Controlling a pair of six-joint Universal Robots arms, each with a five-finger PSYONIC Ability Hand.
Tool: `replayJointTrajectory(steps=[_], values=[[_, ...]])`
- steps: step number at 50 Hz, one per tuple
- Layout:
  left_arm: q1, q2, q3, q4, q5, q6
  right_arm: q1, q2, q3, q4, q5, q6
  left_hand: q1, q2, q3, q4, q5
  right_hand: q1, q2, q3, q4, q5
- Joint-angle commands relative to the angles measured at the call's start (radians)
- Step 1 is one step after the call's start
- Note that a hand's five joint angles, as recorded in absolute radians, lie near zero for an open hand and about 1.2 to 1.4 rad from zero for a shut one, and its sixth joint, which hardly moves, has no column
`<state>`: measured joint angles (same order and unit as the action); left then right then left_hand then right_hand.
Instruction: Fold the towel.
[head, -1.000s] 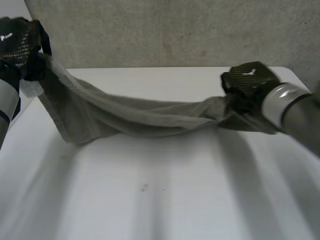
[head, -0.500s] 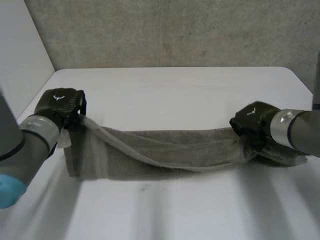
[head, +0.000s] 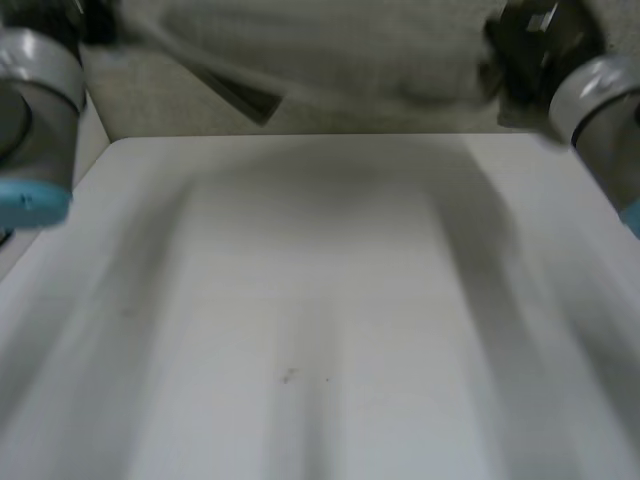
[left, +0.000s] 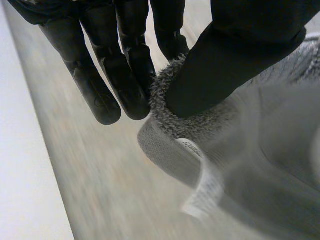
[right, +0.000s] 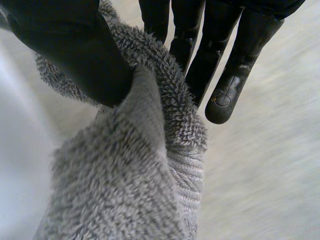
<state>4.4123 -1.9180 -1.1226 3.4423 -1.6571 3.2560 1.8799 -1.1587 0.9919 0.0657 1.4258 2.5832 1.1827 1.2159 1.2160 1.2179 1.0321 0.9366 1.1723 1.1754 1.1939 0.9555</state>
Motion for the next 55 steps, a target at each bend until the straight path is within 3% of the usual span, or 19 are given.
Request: replayJointTrajectory(steps=[1, 3, 10, 11, 12, 14, 15, 17, 27, 37, 46, 50, 55], values=[[0.001, -0.009, -0.316, -0.002, 0.013, 0.007, -0.019, 0.097, 0.019, 0.332, -0.064, -0.08, 0.214, 0.18, 0.18, 0.178, 0.19, 0.46, 0.224, 0.221, 0.202, 0.266], [0.001, -0.016, -0.363, 0.005, 0.02, 0.008, -0.027, 0.161, 0.042, 0.435, -0.065, -0.147, 0.214, 0.18, 0.18, 0.178, 0.19, 0.46, 0.224, 0.221, 0.202, 0.266], [-0.004, -0.085, -0.464, 0.008, 0.031, 0.053, -0.028, 0.263, 0.079, 0.496, -0.054, -0.247, 0.214, 0.18, 0.18, 0.178, 0.19, 0.46, 0.224, 0.221, 0.202, 0.266], [-0.004, -0.085, -0.464, 0.008, 0.031, 0.053, -0.031, 0.266, 0.074, 0.494, -0.053, -0.247, 0.214, 0.18, 0.18, 0.178, 0.19, 0.24, 0.004, 0.001, -0.018, 0.046], [-0.007, -0.087, -0.468, 0.008, 0.031, 0.065, -0.031, 0.266, 0.074, 0.494, -0.053, -0.247, 0.214, 0.18, 0.18, 0.178, 0.19, 0.238, 0.002, -0.001, -0.02, 0.044], [-0.008, -0.087, -0.47, 0.008, 0.031, 0.073, -0.05, 0.254, 0.068, 0.477, -0.036, -0.221, 0.214, 0.18, 0.18, 0.178, 0.19, -0.414, -0.65, -0.653, -0.672, -0.608], [-0.007, -0.085, -0.47, 0.006, 0.031, 0.074, -0.05, 0.254, 0.068, 0.477, -0.036, -0.221, 0.214, 0.18, 0.18, 0.178, 0.19, -0.417, -0.653, -0.656, -0.674, -0.611], [-0.005, -0.079, -0.47, 0.005, 0.031, 0.074, -0.059, 0.217, 0.077, 0.439, -0.031, -0.146, 0.214, 0.18, 0.18, 0.178, 0.19, -0.642, -0.878, -0.881, -0.9, -0.836], [-0.002, -0.016, -0.451, 0.008, 0.031, 0.076, -0.134, 0.041, 0.264, 0.298, -0.042, 0.087, 0.214, 0.18, 0.18, 0.178, 0.19, -0.605, -0.841, -0.844, -0.862, -0.799], [0.001, -0.024, -0.459, 0.011, 0.028, 0.067, -0.177, -0.162, 0.576, 0.178, -0.047, 0.09, 0.214, 0.18, 0.18, 0.178, 0.19, -0.376, -0.612, -0.615, -0.633, -0.569], [0.001, -0.032, -0.465, 0.012, 0.025, 0.067, -0.212, -0.39, 0.899, 0.069, -0.176, 0.097, 0.214, 0.18, 0.18, 0.178, 0.19, -0.188, -0.424, -0.427, -0.446, -0.382], [0.007, -0.029, -0.457, 0.011, 0.019, 0.067, -0.234, -0.404, 0.95, 0.069, -0.179, 0.112, 0.214, 0.18, 0.18, 0.178, 0.19, -0.165, -0.4, -0.403, -0.422, -0.358], [0.029, -0.024, -0.456, 0.011, 0.016, 0.067, -0.234, -0.406, 0.999, 0.017, -0.177, 0.245, 0.214, 0.18, 0.18, 0.178, 0.19, -0.179, -0.415, -0.418, -0.437, -0.373]])
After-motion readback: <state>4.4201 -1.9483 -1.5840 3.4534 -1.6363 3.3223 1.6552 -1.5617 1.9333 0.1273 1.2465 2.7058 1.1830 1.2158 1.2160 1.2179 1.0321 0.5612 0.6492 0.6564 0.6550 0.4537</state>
